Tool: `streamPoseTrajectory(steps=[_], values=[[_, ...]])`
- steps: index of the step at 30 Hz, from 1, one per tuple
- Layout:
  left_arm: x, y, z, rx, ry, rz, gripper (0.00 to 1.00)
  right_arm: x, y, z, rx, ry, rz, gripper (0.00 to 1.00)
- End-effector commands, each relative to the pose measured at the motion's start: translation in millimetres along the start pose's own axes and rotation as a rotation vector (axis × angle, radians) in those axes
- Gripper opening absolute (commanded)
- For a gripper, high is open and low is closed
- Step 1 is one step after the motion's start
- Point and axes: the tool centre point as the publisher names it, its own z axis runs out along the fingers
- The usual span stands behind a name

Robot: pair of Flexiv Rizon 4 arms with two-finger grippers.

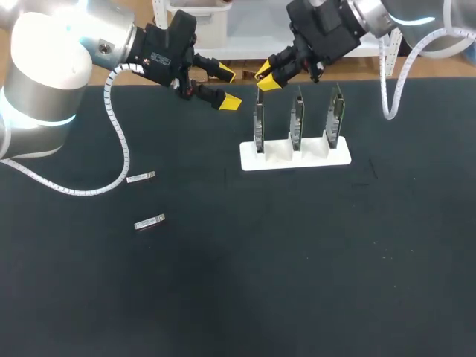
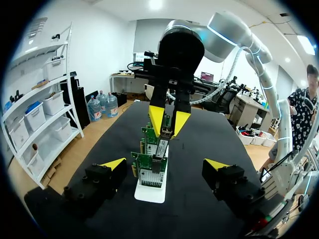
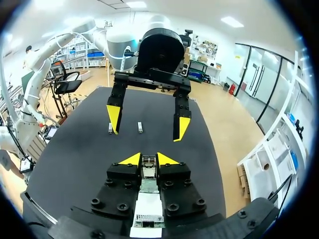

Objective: Pick up the optical module with the left hand, and insert it into the network port with the right hand.

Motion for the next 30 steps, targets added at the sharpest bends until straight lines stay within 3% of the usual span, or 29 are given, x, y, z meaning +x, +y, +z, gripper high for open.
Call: streamPoseTrajectory(steps=[1, 30], values=[[-1.7, 1.1, 0.8, 0.0, 0.008, -0.004, 1.0, -1.3, -2.9, 1.0, -0.001, 0.002, 0.003, 0.0], [-1.7, 1.1, 0.8, 0.0, 0.008, -0.004, 1.0, -11.7, -0.6, -5.4, -0.008, 0.011, 0.021, 0.0]])
